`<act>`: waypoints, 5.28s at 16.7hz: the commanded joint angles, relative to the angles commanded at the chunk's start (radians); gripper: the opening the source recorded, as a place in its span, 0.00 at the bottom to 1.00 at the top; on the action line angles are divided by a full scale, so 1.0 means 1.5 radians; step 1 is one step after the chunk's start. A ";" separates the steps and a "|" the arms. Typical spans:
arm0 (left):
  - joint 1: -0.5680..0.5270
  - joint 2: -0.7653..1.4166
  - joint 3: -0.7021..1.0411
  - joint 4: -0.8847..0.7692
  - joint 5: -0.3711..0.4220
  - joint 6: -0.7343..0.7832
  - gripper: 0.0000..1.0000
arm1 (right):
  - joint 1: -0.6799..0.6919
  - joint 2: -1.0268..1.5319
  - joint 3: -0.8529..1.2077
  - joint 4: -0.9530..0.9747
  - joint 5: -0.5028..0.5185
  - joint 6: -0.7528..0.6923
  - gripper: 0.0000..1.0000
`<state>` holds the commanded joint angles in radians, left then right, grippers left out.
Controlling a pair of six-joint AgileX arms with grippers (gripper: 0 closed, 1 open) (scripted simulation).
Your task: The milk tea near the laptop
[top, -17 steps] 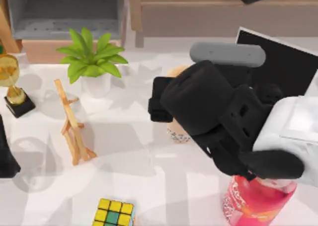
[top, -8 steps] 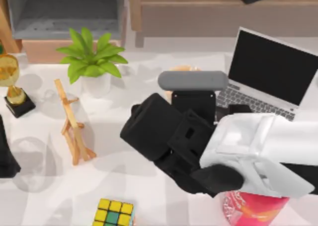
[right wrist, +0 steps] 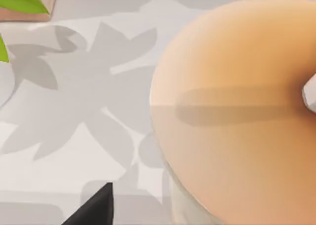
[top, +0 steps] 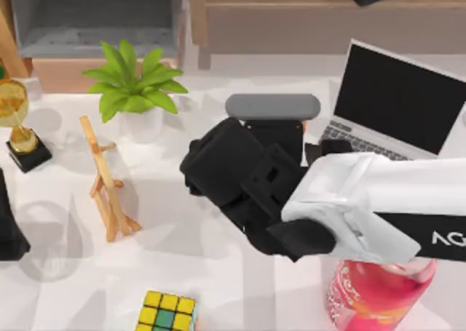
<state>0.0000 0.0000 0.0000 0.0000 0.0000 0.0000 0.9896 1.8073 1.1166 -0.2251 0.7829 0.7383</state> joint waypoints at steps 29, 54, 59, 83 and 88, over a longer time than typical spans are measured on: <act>0.000 0.000 0.000 0.000 0.000 0.000 1.00 | -0.048 0.049 0.000 0.079 -0.029 -0.050 0.00; 0.000 0.000 0.000 0.000 0.000 0.000 1.00 | -0.296 -0.194 -0.135 0.052 -0.184 -0.294 0.00; 0.000 0.000 0.000 0.000 0.000 0.000 1.00 | -0.431 -0.278 -0.226 0.053 -0.293 -0.396 0.00; 0.000 0.000 0.000 0.000 0.000 0.000 1.00 | -0.718 -0.344 -0.312 0.191 -0.553 -0.517 0.00; 0.000 0.000 0.000 0.000 0.000 0.000 1.00 | -0.721 -0.333 -0.319 0.236 -0.552 -0.516 0.00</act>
<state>0.0000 0.0000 0.0000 0.0000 0.0000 0.0000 -0.0919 1.3084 0.6379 0.1295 -0.0459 -0.0361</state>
